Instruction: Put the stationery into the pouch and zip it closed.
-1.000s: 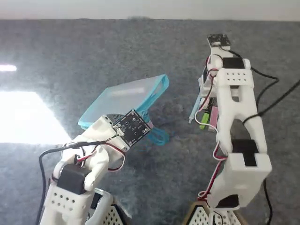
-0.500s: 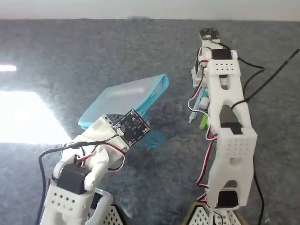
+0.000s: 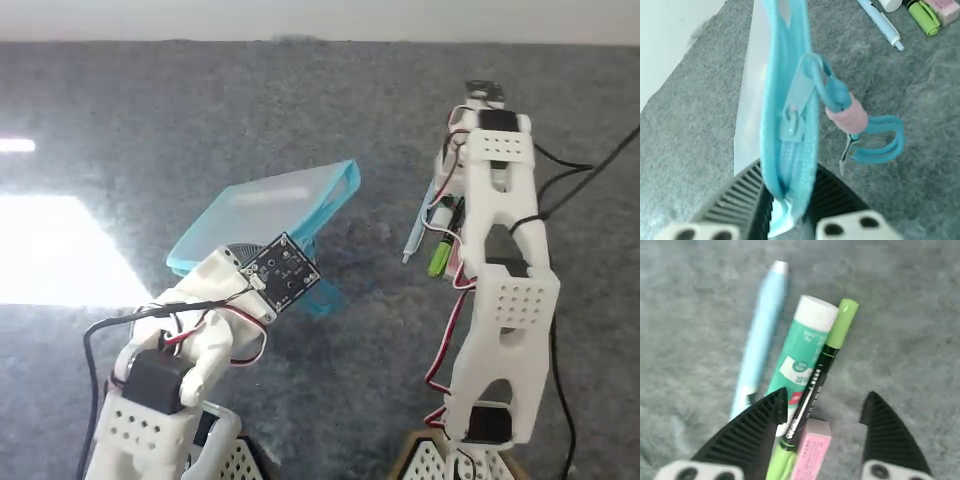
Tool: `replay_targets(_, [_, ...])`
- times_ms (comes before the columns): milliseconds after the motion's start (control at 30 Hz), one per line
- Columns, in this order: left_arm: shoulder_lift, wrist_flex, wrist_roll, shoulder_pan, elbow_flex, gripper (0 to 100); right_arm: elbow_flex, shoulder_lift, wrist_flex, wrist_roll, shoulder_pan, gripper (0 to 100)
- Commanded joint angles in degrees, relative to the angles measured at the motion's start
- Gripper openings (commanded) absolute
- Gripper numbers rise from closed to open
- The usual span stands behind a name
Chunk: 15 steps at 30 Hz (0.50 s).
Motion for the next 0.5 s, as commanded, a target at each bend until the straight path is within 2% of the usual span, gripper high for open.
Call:
replay_targets(0, [0.3,-1.7,1.0,-0.5,0.7,1,-3.2,-3.7,0.7,-1.1,0.6,19.4])
replay_targets(267, [0.3,-2.0,1.0,-0.6,0.7,1,-3.1,-3.8,0.8,-2.5,4.9,23.5])
replay_targets(467, [0.3,-2.1,1.0,-0.4,1.3,1,-3.2,-6.5,0.5,-2.7,5.0,23.5])
